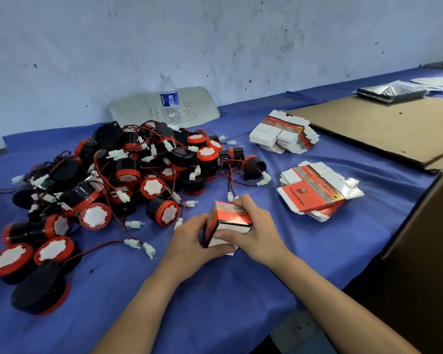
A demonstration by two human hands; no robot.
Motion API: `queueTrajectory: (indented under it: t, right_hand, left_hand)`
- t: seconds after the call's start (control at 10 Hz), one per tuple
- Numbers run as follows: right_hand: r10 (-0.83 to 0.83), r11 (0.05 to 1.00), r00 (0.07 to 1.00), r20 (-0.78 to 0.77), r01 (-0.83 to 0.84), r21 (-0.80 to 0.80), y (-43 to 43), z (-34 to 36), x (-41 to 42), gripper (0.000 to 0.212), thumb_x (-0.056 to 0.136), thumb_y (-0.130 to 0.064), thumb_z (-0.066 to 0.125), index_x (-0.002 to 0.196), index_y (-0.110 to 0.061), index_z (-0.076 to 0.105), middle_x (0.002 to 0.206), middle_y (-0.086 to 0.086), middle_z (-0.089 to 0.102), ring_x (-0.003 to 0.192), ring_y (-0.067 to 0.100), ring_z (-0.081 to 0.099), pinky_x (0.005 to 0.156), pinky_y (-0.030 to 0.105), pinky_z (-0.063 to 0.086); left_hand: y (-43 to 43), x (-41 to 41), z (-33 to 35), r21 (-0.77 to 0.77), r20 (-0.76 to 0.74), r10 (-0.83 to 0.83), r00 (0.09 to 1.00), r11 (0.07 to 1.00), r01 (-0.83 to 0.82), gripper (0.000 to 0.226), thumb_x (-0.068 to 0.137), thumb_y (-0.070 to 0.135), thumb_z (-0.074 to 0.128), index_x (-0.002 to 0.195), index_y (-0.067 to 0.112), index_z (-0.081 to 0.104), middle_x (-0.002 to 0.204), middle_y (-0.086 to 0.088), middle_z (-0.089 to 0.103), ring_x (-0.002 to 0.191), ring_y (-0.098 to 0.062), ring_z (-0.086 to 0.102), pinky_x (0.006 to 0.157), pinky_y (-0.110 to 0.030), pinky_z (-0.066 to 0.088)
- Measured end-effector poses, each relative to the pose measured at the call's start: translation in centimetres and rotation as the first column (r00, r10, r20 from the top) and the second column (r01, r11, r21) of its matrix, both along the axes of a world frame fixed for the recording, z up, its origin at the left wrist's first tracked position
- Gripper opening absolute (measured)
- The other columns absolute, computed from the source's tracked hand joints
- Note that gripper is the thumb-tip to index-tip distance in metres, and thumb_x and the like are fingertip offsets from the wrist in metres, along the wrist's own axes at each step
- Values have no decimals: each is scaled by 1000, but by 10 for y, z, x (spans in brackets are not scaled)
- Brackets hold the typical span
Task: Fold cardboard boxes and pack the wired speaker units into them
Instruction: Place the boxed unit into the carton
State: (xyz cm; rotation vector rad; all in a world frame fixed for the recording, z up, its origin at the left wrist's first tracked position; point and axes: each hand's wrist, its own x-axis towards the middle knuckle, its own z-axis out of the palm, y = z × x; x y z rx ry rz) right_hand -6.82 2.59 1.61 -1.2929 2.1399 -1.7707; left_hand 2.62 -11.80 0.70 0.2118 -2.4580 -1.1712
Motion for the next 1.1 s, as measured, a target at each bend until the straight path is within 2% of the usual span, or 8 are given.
queueTrajectory:
  t: [0.2, 0.3, 0.4, 0.7, 0.8, 0.9, 1.0, 1.1]
  right_hand:
    - [47, 928, 796, 604, 189, -321, 13, 18, -15, 38, 69, -23, 76, 100, -9, 58, 86, -4, 70, 76, 11, 66, 66, 28, 51]
    - [551, 689, 328, 768, 340, -640, 42, 34, -25, 54, 76, -21, 67, 124, -1, 57, 118, 17, 66, 103, 32, 67, 76, 38, 59]
    - [704, 531, 297, 645, 383, -756, 76, 60, -28, 51, 71, -33, 75, 111, -1, 68, 111, 14, 68, 104, 33, 67, 81, 45, 57]
    - [550, 15, 745, 378, 444, -896, 163, 130, -57, 56, 80, -60, 62, 120, -22, 54, 113, 11, 65, 94, 28, 66, 83, 34, 53]
    - [475, 196, 751, 458, 418, -887, 161, 119, -70, 44, 82, -44, 69, 115, -18, 59, 106, 8, 69, 93, 25, 67, 82, 34, 54]
    - [-210, 784, 859, 467, 434, -445, 144, 103, -91, 27, 88, -2, 57, 111, -17, 61, 104, 4, 69, 103, 25, 64, 84, 30, 52]
    - [-370, 664, 893, -258, 448, 598, 126, 69, -116, 46, 90, -2, 50, 133, -20, 53, 136, 3, 53, 125, 25, 48, 95, 28, 42]
    - [-139, 330, 914, -382, 406, 852, 121, 56, -125, 59, 92, -9, 45, 146, -31, 37, 145, 0, 45, 127, 25, 44, 90, 28, 37]
  left_hand:
    - [-4, 1, 1, 108, -86, 134, 987, 986, -124, 58, 72, 32, 83, 115, 50, 49, 94, 17, 66, 90, 5, 58, 79, -14, 45]
    - [-8, 1, 0, 175, -107, 162, 981, 974, -142, 42, 74, 32, 81, 108, 42, 58, 89, 15, 69, 86, 4, 61, 76, -15, 48]
    - [-8, -2, -2, 188, -84, 132, 988, 976, -114, 22, 80, 25, 77, 95, 36, 68, 86, 18, 71, 81, 2, 64, 70, -10, 48]
    - [-8, -4, -5, 182, -2, 102, 995, 978, -100, 9, 88, 25, 67, 80, 24, 71, 76, 6, 73, 74, 1, 66, 65, -9, 46]
    - [-8, -3, -4, 183, 16, 94, 995, 978, -96, 11, 88, 28, 66, 80, 23, 71, 76, 7, 73, 74, 1, 66, 65, -8, 45]
    - [-8, -3, -4, 186, 20, 93, 995, 978, -95, 10, 88, 28, 66, 82, 23, 71, 76, 8, 73, 76, 0, 67, 66, -9, 47]
    - [-7, -2, -3, 207, 5, 87, 996, 975, -86, 12, 89, 27, 65, 81, 21, 71, 76, 6, 73, 75, 0, 67, 66, -8, 47]
    - [-6, -2, -2, 207, -8, 82, 997, 975, -79, 15, 89, 29, 62, 81, 21, 72, 77, 6, 73, 74, 0, 66, 66, -8, 47]
